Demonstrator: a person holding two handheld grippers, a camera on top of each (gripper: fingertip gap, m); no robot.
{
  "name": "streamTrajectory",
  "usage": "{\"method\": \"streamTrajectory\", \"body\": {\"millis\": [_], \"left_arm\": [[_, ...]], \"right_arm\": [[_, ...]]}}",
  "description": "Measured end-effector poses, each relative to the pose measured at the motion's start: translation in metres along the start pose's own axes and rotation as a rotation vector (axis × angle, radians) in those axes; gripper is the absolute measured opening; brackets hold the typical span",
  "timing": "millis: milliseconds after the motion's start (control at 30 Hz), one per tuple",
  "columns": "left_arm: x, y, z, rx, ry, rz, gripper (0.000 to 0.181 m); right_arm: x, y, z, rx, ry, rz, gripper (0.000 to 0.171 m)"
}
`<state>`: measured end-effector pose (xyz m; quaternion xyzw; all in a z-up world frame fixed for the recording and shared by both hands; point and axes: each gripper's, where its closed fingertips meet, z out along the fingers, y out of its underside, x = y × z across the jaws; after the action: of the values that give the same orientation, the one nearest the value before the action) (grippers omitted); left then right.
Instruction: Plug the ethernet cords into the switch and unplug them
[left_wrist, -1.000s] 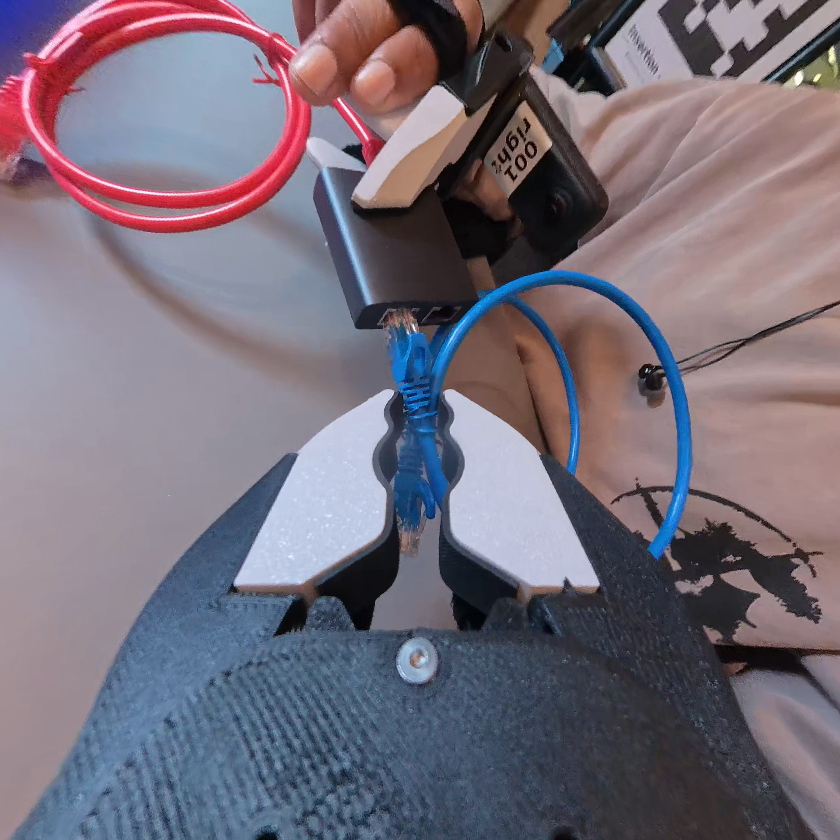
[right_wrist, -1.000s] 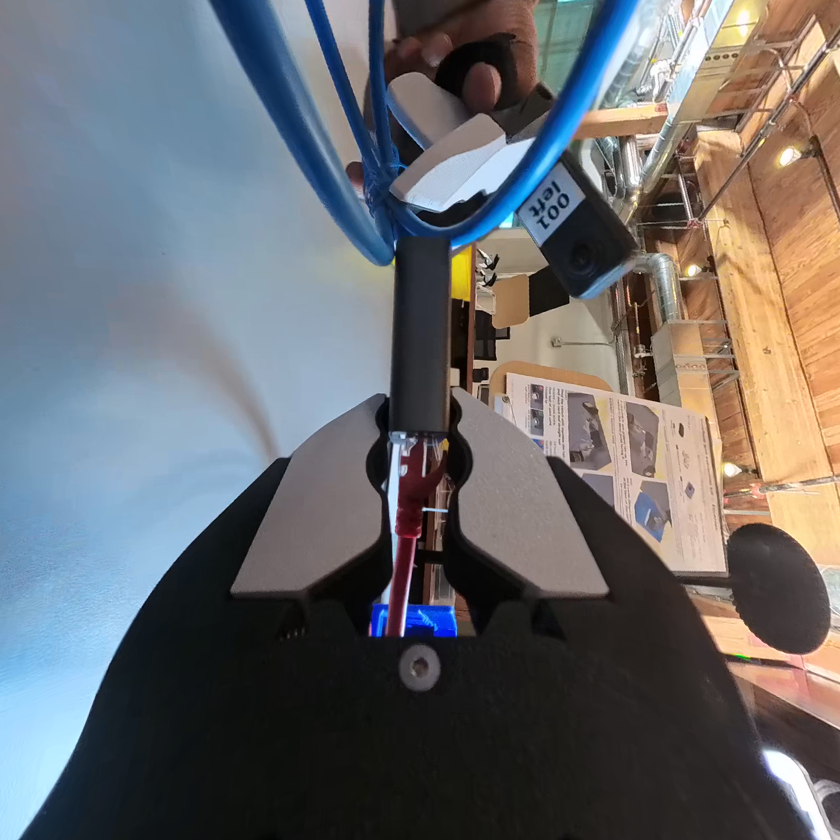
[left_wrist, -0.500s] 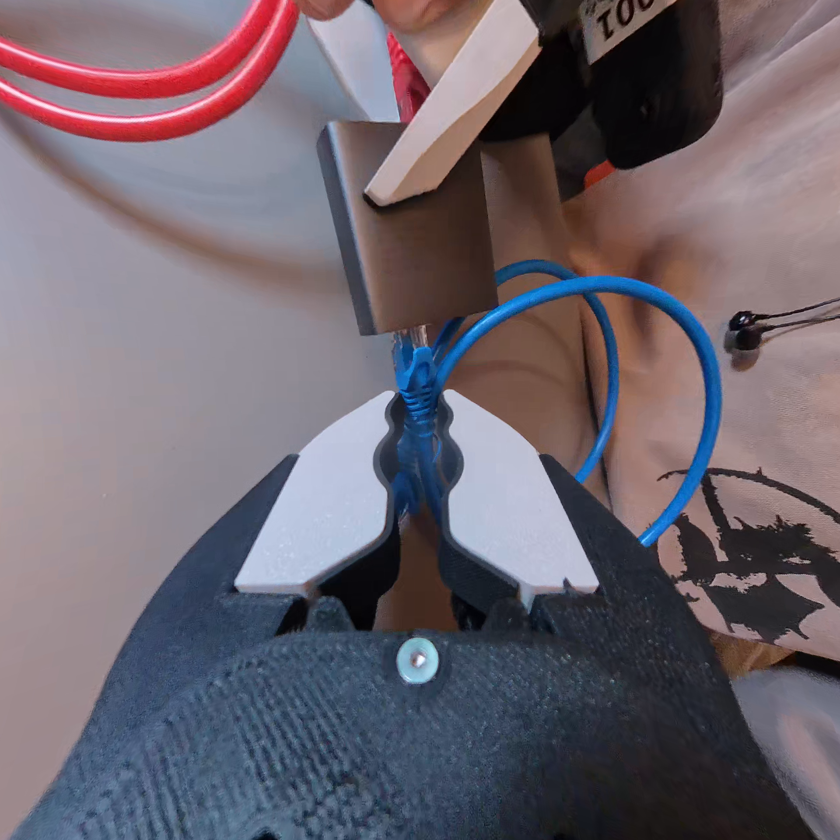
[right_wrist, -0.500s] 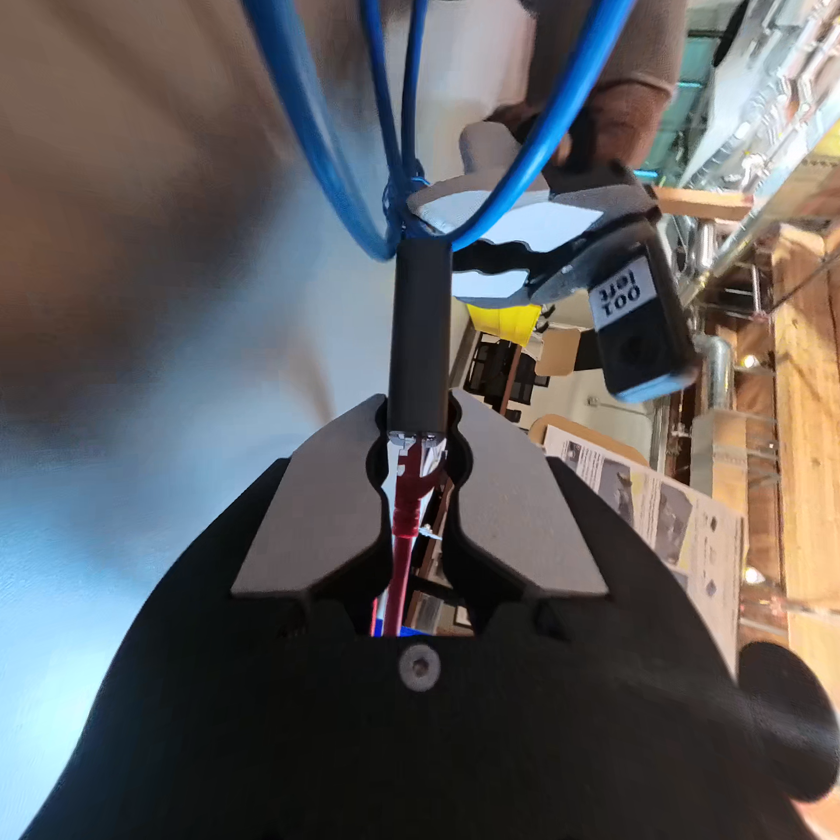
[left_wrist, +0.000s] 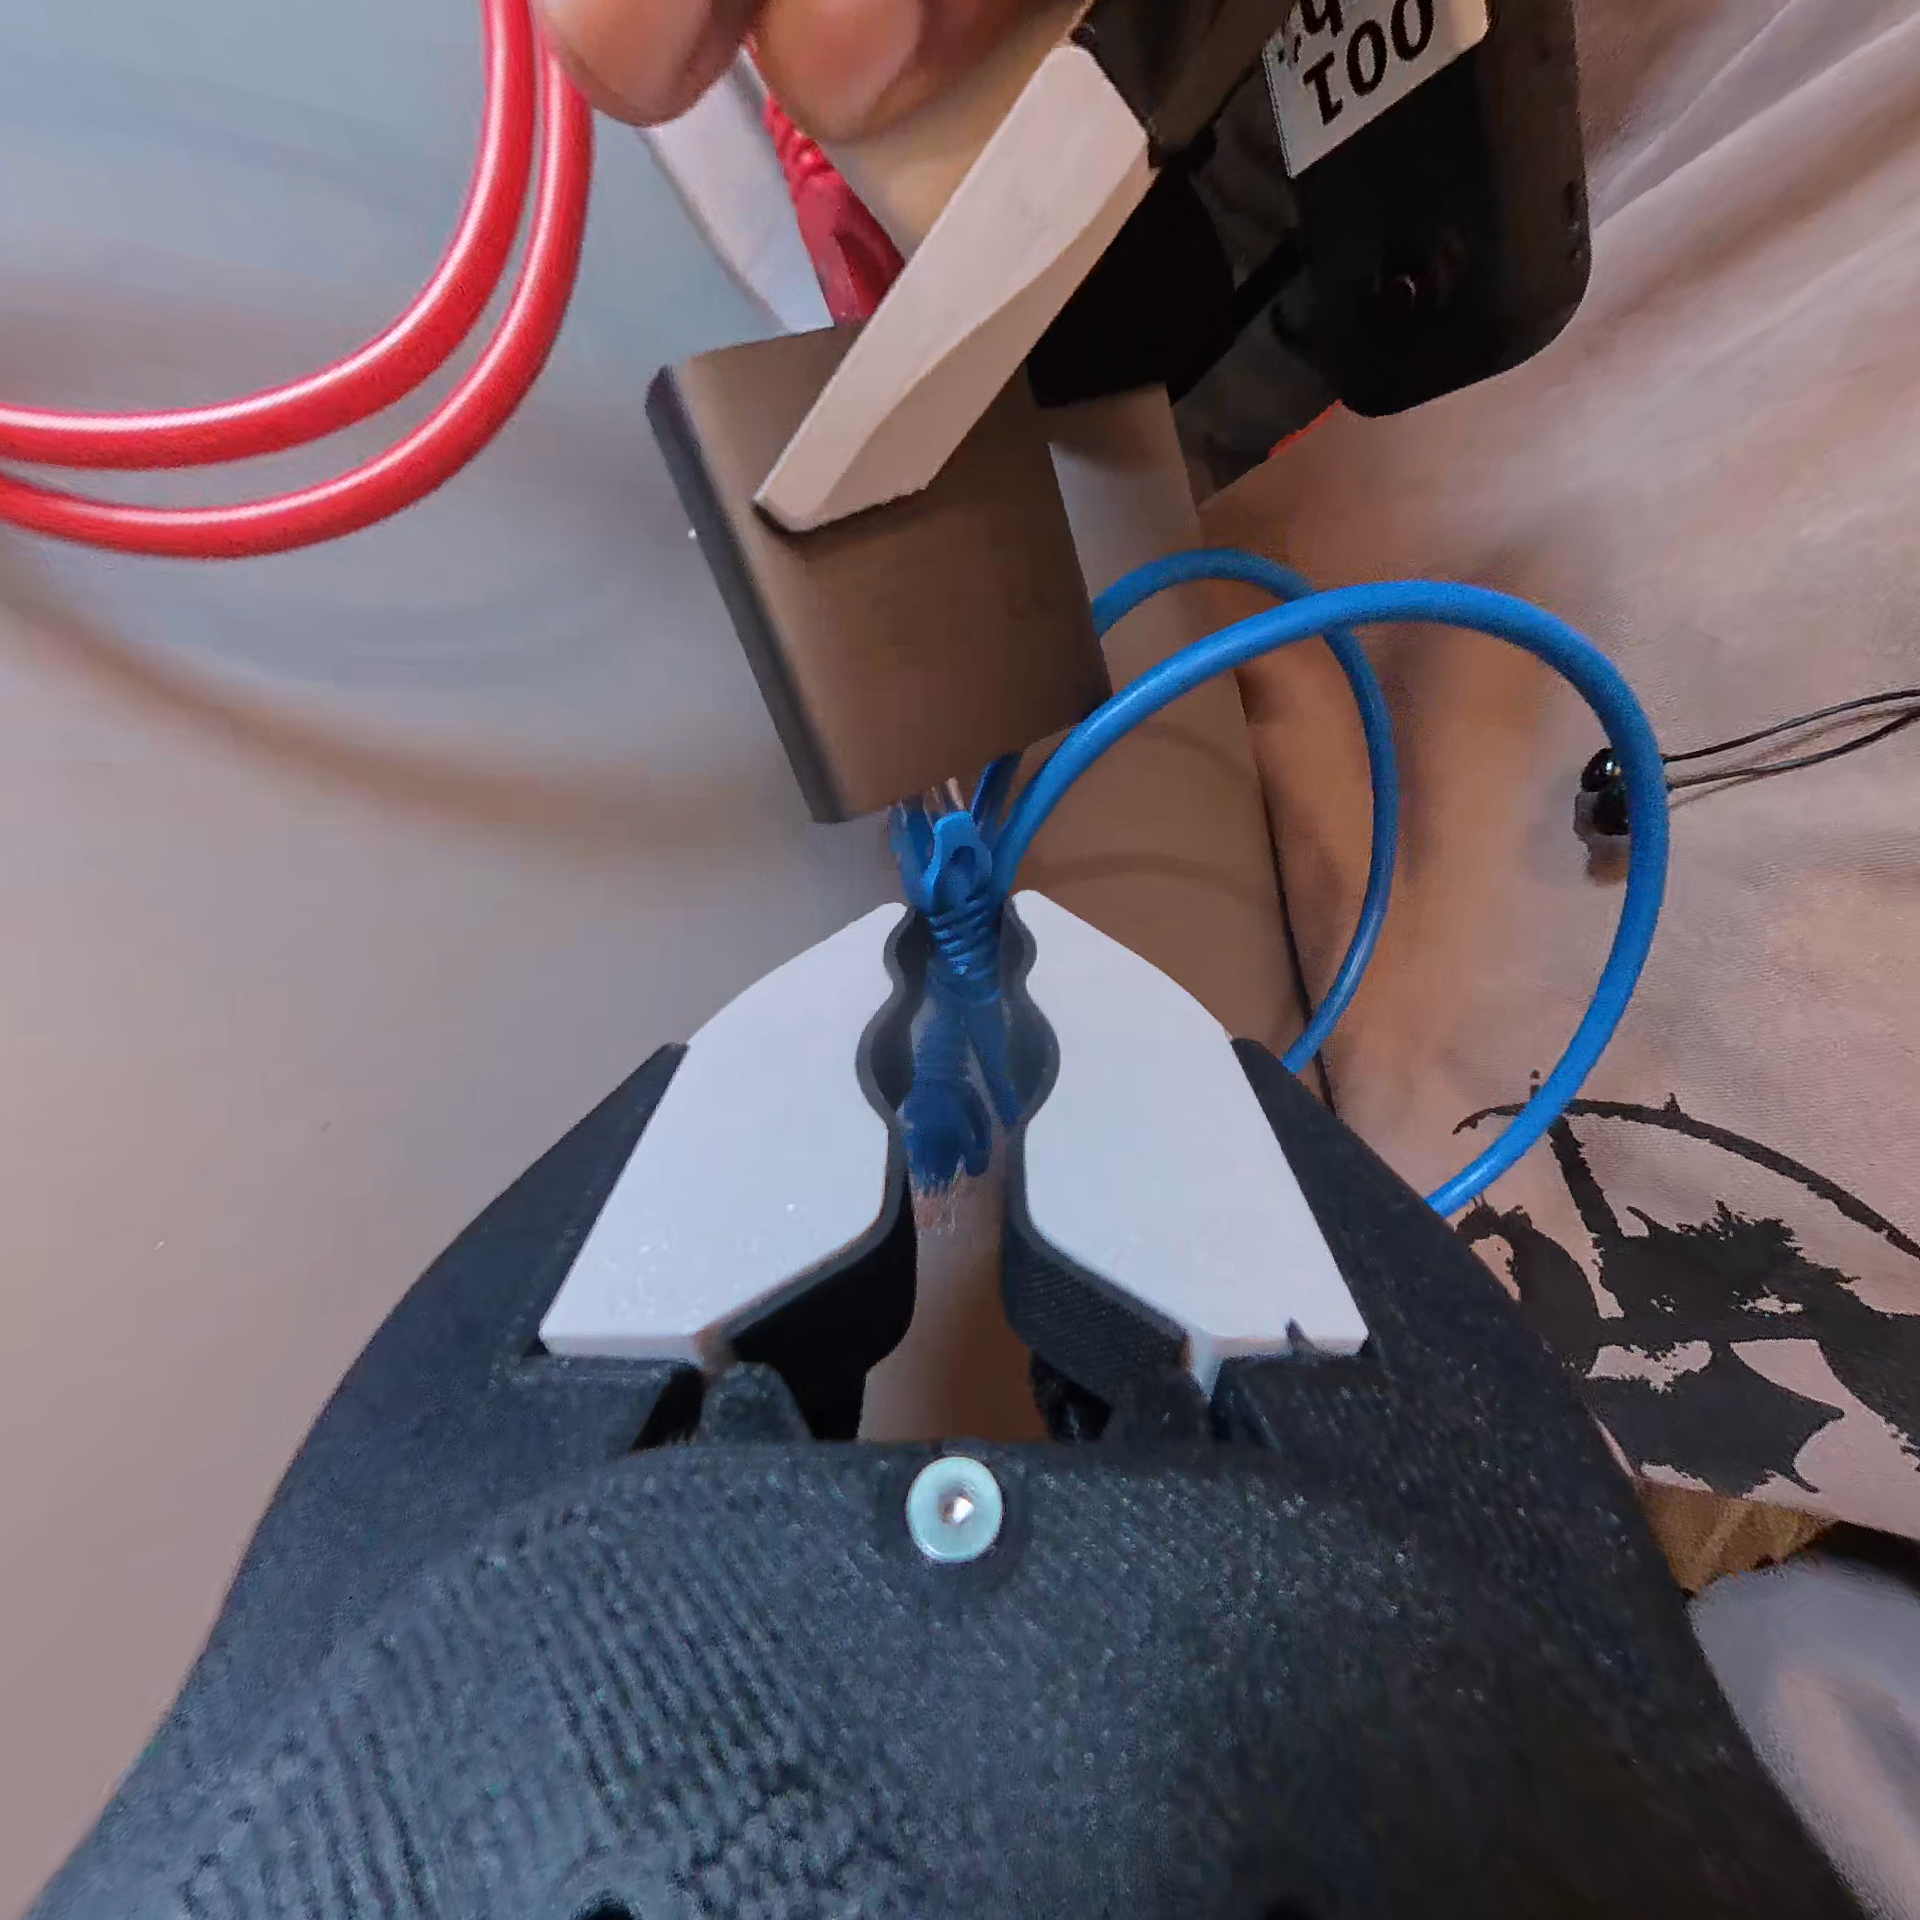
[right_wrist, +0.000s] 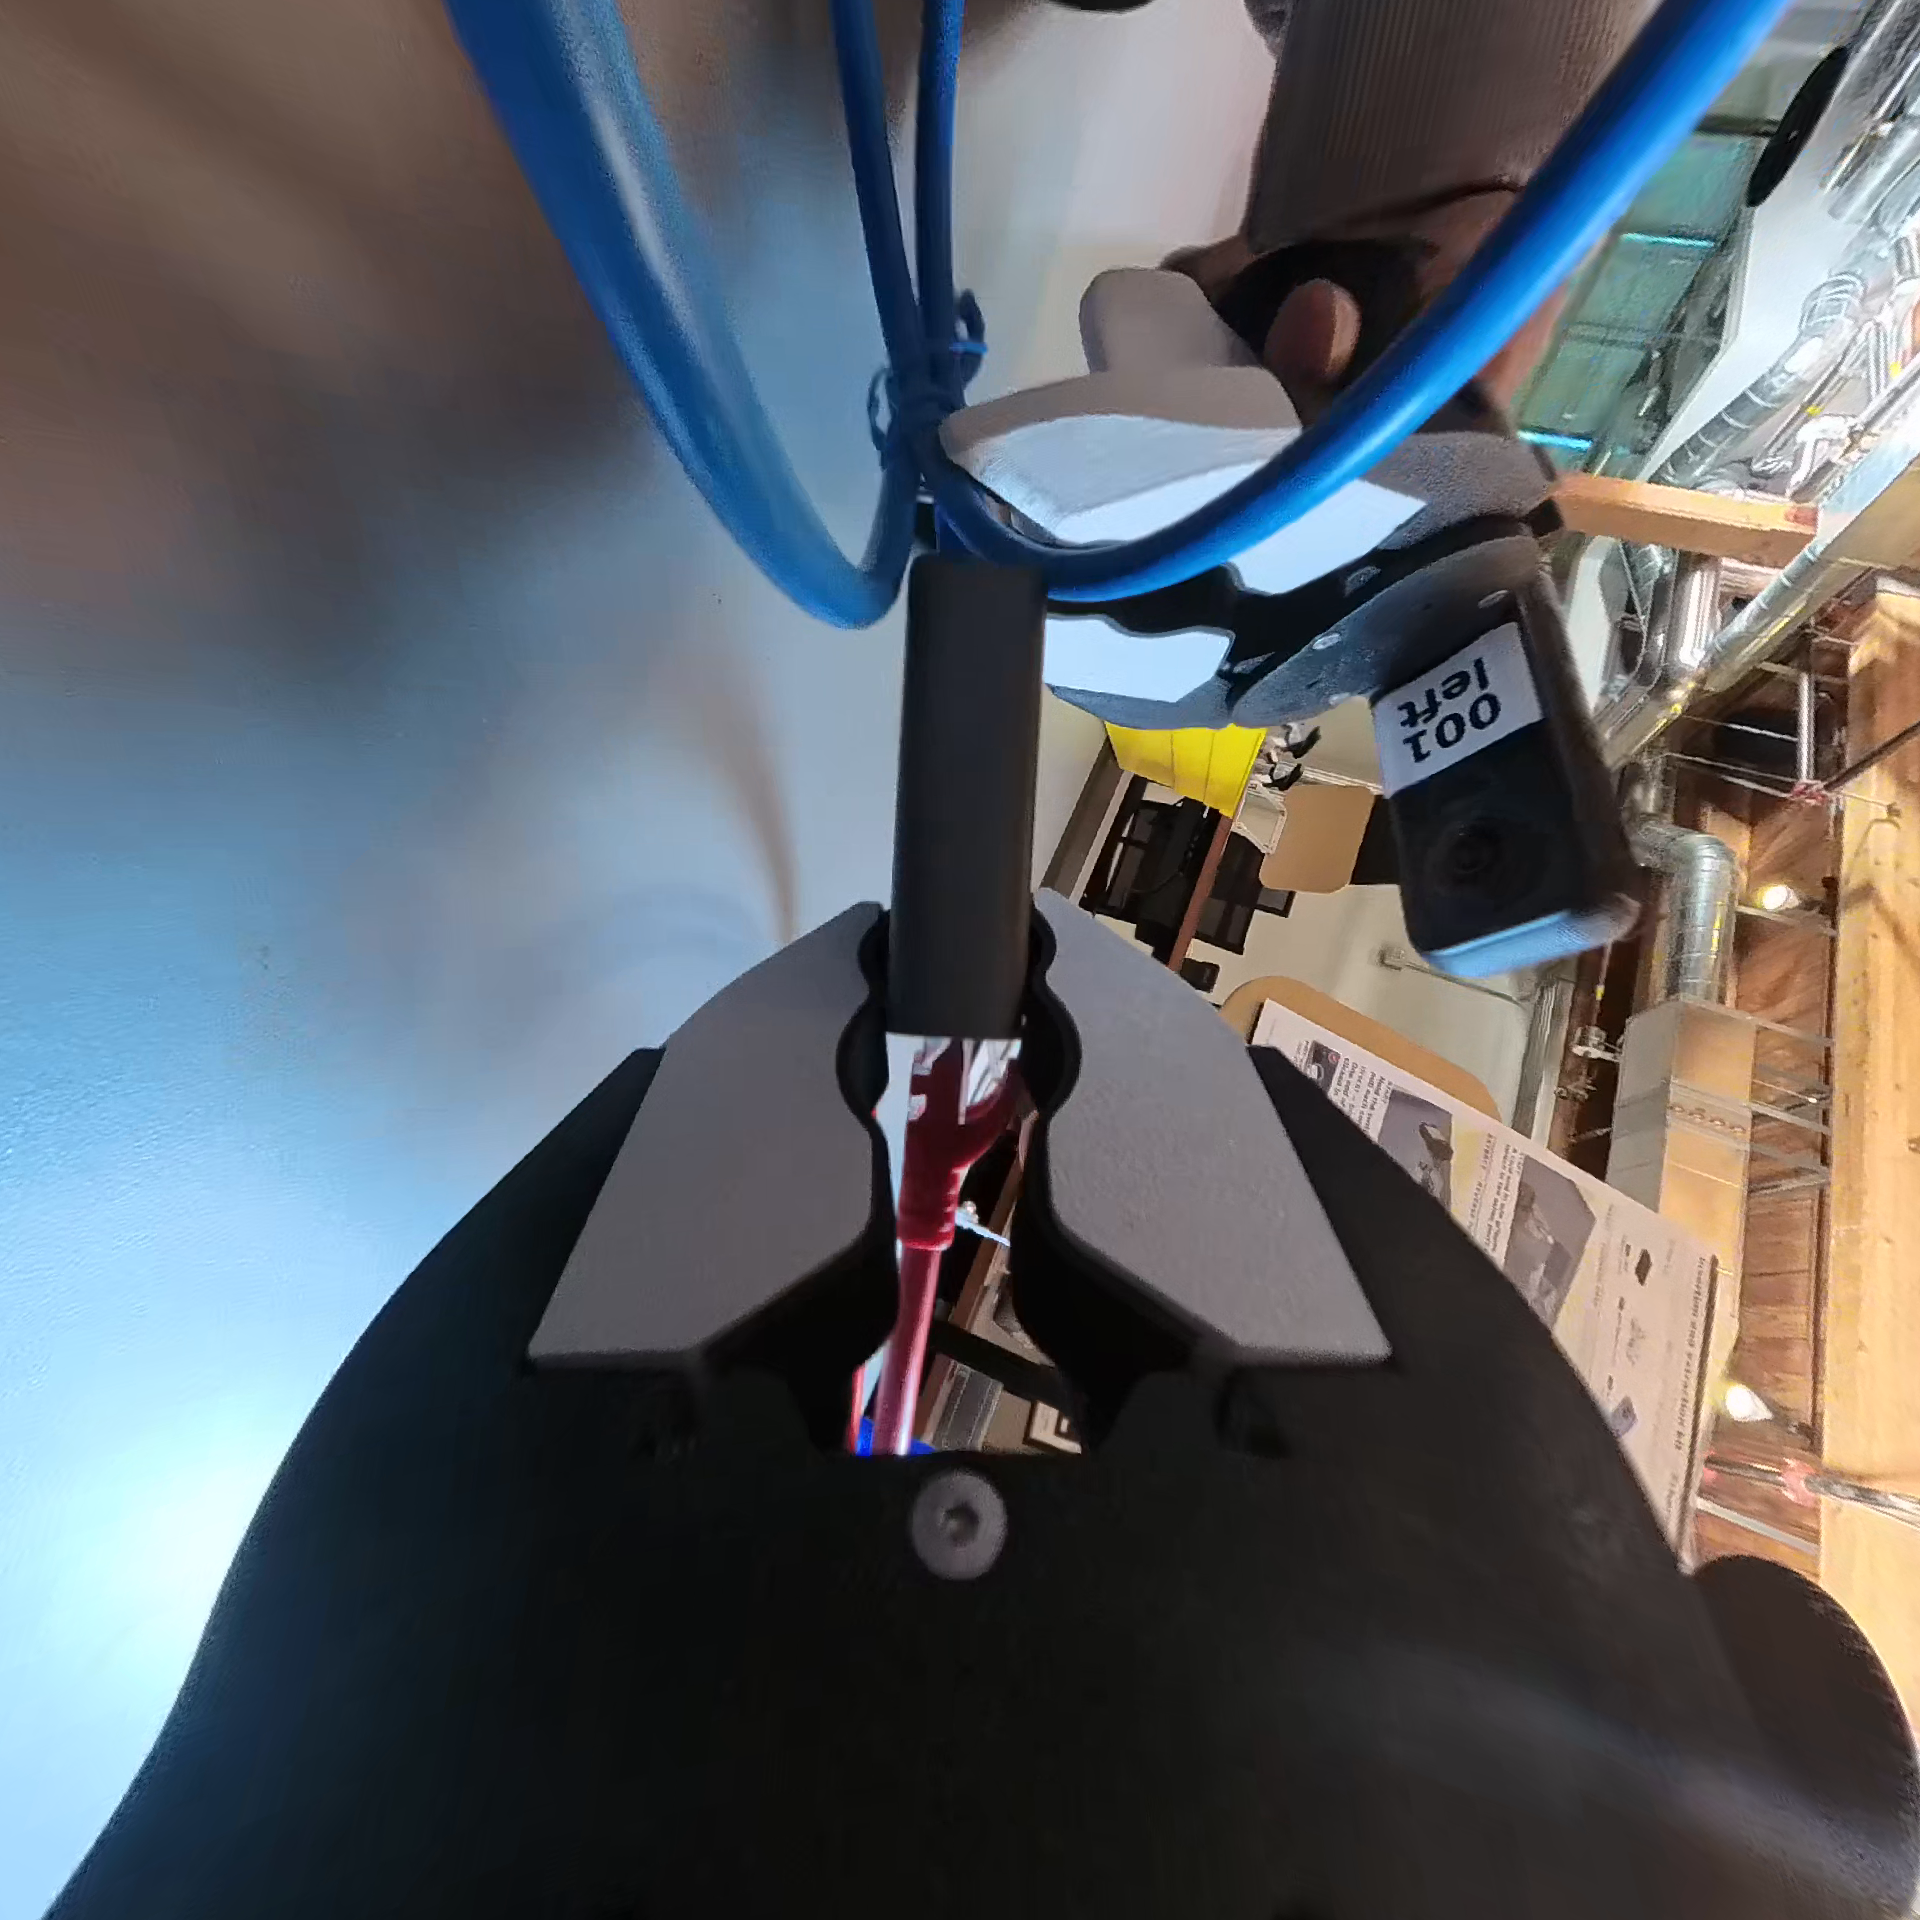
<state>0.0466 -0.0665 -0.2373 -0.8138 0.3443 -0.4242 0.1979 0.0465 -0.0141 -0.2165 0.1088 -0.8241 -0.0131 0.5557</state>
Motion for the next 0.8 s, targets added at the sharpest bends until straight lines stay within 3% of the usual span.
{"method": "streamTrajectory", "body": {"millis": [333,500,600,667,800], "left_arm": [[-0.001,0.004,0.003,-0.031,-0.015,0.046,0.014],[-0.023,-0.038,-0.047,0.260,-0.236,0.186,0.017],[-0.033,-0.051,-0.068,0.361,-0.403,0.269,0.012],[-0.037,-0.048,-0.066,0.325,-0.471,0.306,0.012],[-0.049,-0.048,-0.067,0.270,-0.656,0.398,0.034]], "right_arm": [[-0.004,-0.004,0.000,-0.013,-0.066,-0.003,0.021],[0.019,0.046,0.004,-0.177,0.089,0.158,0.022],[0.024,0.052,0.010,-0.195,0.150,0.227,0.023],[0.024,0.047,0.019,-0.184,0.168,0.261,0.025],[0.016,0.052,0.023,-0.207,0.122,0.291,0.023]]}}
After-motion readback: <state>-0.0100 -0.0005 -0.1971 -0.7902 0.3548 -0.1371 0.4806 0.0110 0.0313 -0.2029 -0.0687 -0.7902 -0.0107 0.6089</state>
